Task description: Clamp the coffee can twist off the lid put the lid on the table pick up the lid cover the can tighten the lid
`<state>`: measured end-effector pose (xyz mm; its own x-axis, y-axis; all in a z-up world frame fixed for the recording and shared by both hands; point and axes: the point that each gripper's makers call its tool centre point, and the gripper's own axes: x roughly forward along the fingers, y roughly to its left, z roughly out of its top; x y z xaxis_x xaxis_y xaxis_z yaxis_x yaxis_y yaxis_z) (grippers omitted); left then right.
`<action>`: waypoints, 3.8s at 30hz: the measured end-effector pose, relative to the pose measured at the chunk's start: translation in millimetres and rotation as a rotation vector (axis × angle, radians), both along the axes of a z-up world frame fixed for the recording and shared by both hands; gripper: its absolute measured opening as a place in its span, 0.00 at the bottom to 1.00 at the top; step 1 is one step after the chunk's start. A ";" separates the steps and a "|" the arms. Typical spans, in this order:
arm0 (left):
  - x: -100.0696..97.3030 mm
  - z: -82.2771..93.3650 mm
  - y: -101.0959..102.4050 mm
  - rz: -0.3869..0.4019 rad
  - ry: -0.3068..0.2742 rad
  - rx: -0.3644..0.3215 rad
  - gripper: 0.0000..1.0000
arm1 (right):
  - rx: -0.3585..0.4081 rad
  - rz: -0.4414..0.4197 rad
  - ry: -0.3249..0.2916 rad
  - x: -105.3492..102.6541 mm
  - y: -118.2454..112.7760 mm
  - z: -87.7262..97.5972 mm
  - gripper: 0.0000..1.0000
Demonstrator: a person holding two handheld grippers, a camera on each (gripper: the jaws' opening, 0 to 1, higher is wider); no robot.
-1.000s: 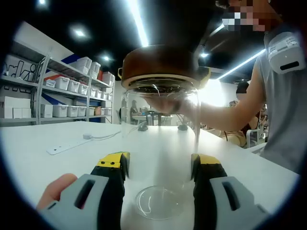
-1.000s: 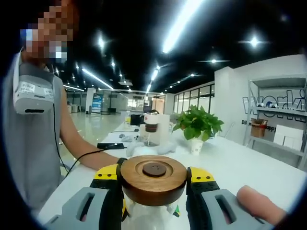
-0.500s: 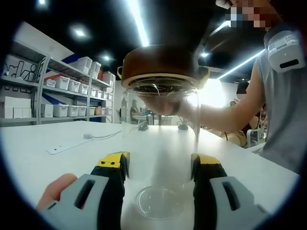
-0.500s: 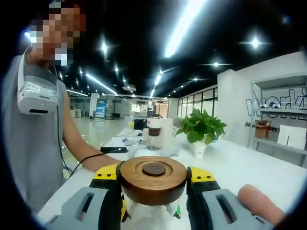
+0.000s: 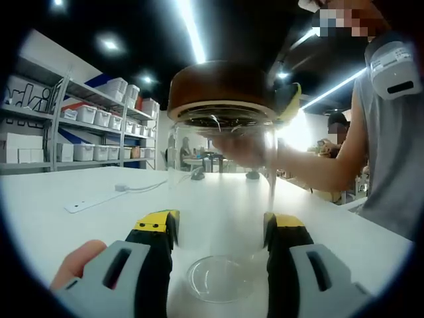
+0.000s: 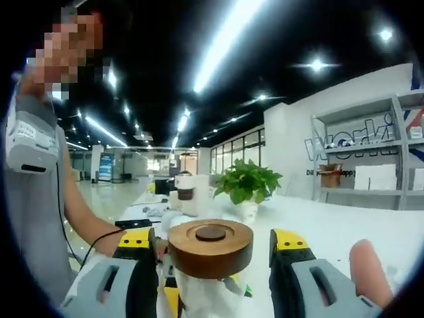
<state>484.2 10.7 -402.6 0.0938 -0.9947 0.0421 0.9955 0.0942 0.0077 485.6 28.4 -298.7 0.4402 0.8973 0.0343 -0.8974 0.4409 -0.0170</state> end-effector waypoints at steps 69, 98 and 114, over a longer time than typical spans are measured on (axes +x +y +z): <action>-2.3 -3.1 -2.2 0.002 -0.008 0.019 0.46 | -0.023 -0.122 -0.054 -1.7 0.3 -1.9 0.45; 6.3 -5.7 0.7 0.024 -0.020 0.030 0.44 | -0.028 0.166 -0.063 0.1 5.2 -2.4 0.45; 5.5 -6.2 1.1 0.012 -0.014 0.030 0.44 | -0.021 0.240 -0.092 -5.3 5.8 -1.2 0.45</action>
<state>489.8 11.7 -408.8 0.1051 -0.9944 0.0138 0.9941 0.1054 0.0242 480.3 34.2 -299.9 0.2108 0.9765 0.0446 -0.9705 0.2145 -0.1100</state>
